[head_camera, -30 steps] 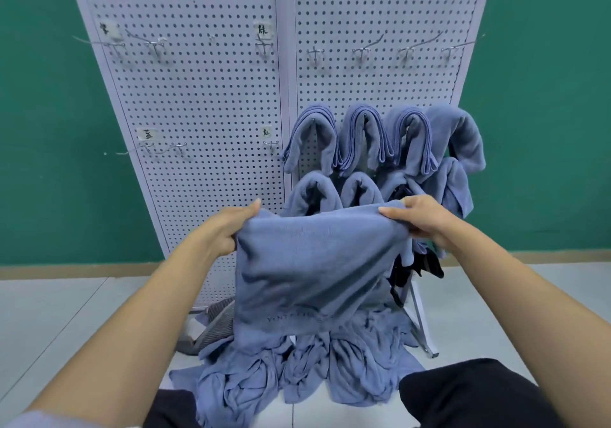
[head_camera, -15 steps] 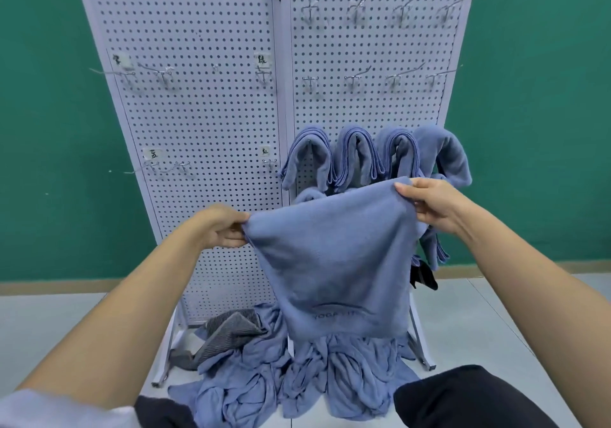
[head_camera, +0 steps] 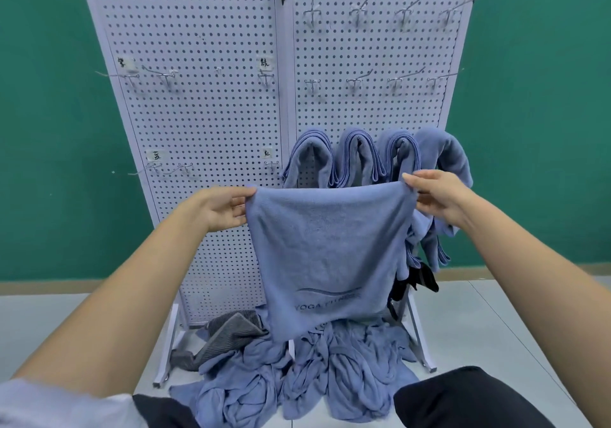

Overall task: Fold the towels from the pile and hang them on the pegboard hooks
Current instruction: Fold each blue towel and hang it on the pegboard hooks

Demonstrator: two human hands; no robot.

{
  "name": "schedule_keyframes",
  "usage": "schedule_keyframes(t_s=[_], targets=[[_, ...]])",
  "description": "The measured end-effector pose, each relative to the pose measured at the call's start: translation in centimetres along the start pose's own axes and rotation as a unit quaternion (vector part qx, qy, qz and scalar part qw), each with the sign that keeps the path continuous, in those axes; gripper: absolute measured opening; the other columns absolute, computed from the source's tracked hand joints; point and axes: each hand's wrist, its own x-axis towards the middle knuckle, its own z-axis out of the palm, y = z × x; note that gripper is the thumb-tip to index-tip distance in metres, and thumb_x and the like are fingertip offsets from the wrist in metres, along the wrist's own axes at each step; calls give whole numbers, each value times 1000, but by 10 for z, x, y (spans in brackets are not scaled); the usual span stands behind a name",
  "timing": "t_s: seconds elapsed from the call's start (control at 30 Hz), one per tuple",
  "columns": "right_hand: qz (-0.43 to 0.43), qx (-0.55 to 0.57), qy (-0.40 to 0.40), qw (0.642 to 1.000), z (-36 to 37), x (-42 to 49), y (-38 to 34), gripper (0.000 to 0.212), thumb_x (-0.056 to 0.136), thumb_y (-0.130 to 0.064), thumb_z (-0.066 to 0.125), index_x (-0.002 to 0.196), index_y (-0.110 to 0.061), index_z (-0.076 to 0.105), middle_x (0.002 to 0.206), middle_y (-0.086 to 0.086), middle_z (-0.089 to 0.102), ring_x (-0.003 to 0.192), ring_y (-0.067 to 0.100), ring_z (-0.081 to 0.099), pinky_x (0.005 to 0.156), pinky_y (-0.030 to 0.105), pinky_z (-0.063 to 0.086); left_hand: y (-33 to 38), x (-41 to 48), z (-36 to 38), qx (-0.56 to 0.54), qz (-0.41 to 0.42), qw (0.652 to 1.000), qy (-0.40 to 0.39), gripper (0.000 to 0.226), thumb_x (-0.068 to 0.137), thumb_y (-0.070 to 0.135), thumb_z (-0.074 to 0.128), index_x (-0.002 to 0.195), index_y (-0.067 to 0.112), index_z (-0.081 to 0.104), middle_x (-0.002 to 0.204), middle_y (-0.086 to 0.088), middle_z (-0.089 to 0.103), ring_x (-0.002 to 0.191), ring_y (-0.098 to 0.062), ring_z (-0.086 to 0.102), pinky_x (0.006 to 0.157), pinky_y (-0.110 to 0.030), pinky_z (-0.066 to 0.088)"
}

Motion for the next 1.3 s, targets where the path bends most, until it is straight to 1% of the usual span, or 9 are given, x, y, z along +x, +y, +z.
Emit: schedule_keyframes(t_s=[0.13, 0.23, 0.43, 0.77, 0.9, 1.03, 1.17, 1.23, 1.3], targets=[[-74, 15, -76, 994, 1, -3, 1, 49, 86, 8, 62, 127, -15, 48, 82, 6, 61, 64, 11, 61, 57, 20, 51, 1, 4, -4, -2, 48, 998, 40, 5, 93, 4, 56, 88, 7, 57, 86, -6, 62, 66, -12, 65, 54, -22, 57], [-124, -117, -51, 984, 4, -6, 7, 37, 89, 1, 62, 123, -8, 51, 77, 11, 60, 60, 8, 58, 56, 17, 52, 0, 7, -8, 55, 71, 993, 75, 11, 91, 10, 62, 87, 15, 53, 87, -2, 63, 70, -15, 64, 70, -30, 57], [-155, -207, 33, 965, 10, -6, 15, 25, 81, -6, 74, 99, -7, 57, 67, 13, 58, 40, 0, 53, 44, 15, 49, -8, 4, -13, 102, 116, 980, 124, 12, 83, 14, 71, 82, 10, 60, 83, -6, 68, 70, -14, 65, 53, -21, 54], [-5, -76, -52, 996, 16, 2, 34, 13, 84, -8, 71, 96, -12, 68, 63, -2, 60, 49, 4, 53, 52, 14, 50, -24, 12, -20, 149, 110, 981, 63, 21, 77, -5, 71, 93, 10, 70, 95, -1, 68, 89, -12, 60, 79, -24, 49], [-41, -219, -91, 971, 19, 3, 50, 24, 81, 5, 69, 103, -5, 68, 68, 6, 50, 57, 15, 45, 49, 12, 44, -40, 24, -23, 348, 154, 919, 105, 32, 80, -13, 65, 105, 6, 70, 95, -6, 63, 89, -18, 55, 79, -26, 47], [-138, -427, -65, 891, 19, 8, 65, 13, 86, -5, 67, 97, -1, 73, 73, 13, 56, 69, 20, 47, 52, 11, 35, -57, 34, -34, 510, 182, 828, 143, 20, 88, 3, 62, 69, 8, 63, 60, -6, 44, 57, -18, 34, 53, -25, 26], [-153, -448, -39, 880, 16, 8, 74, 18, 90, -15, 65, 79, -1, 68, 76, 11, 60, 73, 20, 50, 54, 10, 36, -73, 34, -45, 350, 147, 920, 101, 19, 94, 17, 58, 77, 8, 59, 77, -6, 54, 70, -16, 47, 67, -27, 39], [-142, -359, -45, 921, 13, 5, 80, 22, 89, -20, 66, 80, 0, 67, 81, 9, 65, 75, 17, 55, 63, 10, 40, -82, 35, -53, 159, 102, 981, 44, 13, 96, 18, 55, 88, 7, 59, 88, -5, 60, 82, -14, 54, 86, -27, 45], [-93, -206, -52, 973, 14, 0, 88, 21, 87, -21, 69, 81, -1, 67, 80, 7, 67, 71, 12, 60, 64, 14, 50, -91, 40, -59, 7, 63, 998, 26, 11, 94, 17, 56, 91, 7, 60, 86, -6, 63, 79, -15, 58, 80, -26, 52]])
